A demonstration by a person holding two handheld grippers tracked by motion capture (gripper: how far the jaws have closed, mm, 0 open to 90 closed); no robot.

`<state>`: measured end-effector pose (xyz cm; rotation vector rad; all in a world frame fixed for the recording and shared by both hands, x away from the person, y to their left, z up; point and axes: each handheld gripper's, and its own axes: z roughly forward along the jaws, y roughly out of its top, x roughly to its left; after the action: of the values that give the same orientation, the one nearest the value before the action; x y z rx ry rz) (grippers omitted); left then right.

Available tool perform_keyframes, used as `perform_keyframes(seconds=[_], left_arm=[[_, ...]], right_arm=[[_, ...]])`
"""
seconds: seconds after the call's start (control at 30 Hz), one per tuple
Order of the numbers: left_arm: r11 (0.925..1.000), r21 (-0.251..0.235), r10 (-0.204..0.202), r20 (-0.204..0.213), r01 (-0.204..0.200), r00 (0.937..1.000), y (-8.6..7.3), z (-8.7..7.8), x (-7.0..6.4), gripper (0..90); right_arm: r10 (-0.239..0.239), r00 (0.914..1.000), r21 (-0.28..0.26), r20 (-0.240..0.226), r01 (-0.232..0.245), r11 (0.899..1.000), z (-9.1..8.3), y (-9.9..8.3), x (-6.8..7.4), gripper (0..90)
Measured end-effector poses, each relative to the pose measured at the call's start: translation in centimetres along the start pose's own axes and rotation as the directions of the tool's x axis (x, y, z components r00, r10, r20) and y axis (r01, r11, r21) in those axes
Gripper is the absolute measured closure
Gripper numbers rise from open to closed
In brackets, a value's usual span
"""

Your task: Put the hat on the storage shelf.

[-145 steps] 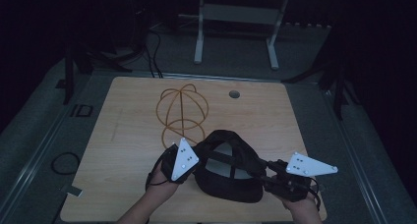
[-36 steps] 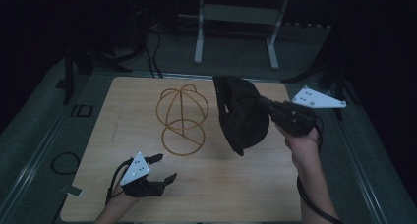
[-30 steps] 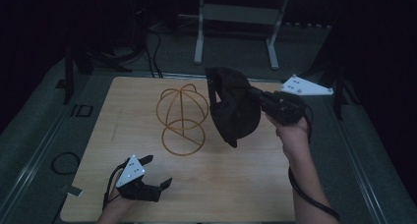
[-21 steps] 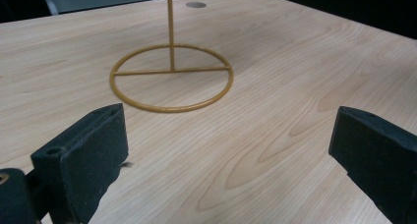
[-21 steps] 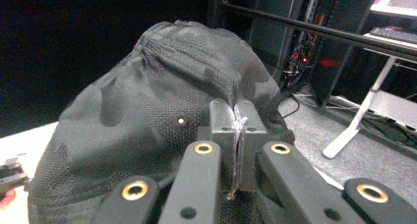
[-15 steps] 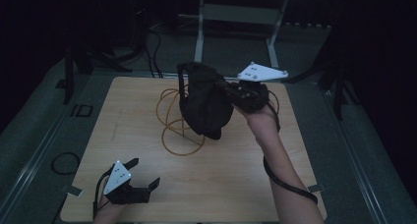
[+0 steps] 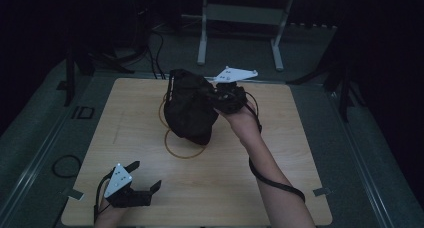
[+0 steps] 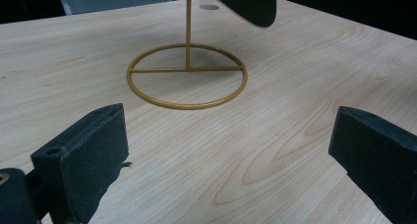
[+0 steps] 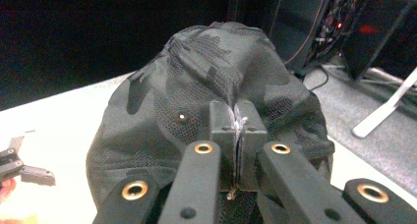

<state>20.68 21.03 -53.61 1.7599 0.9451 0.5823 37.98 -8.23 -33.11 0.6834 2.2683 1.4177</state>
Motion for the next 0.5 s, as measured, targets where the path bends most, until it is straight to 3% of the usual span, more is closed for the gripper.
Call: perform_keyframes(seconds=[0.2,0.5], left_arm=[[1.0000,0.005,-0.006,0.003,0.006,1.0000,-0.2,0.0,0.1,2.1],[0.9999,0.002,-0.012,0.003,0.012,0.9999,-0.3,0.0,0.2,2.1]], right_arm=[[-0.008,0.9998,0.033,-0.018,0.008,0.999,1.5,-0.4,0.5,87.8],[0.031,0.9969,0.040,-0.072,-0.028,0.999,2.4,-0.9,0.3,60.3]])
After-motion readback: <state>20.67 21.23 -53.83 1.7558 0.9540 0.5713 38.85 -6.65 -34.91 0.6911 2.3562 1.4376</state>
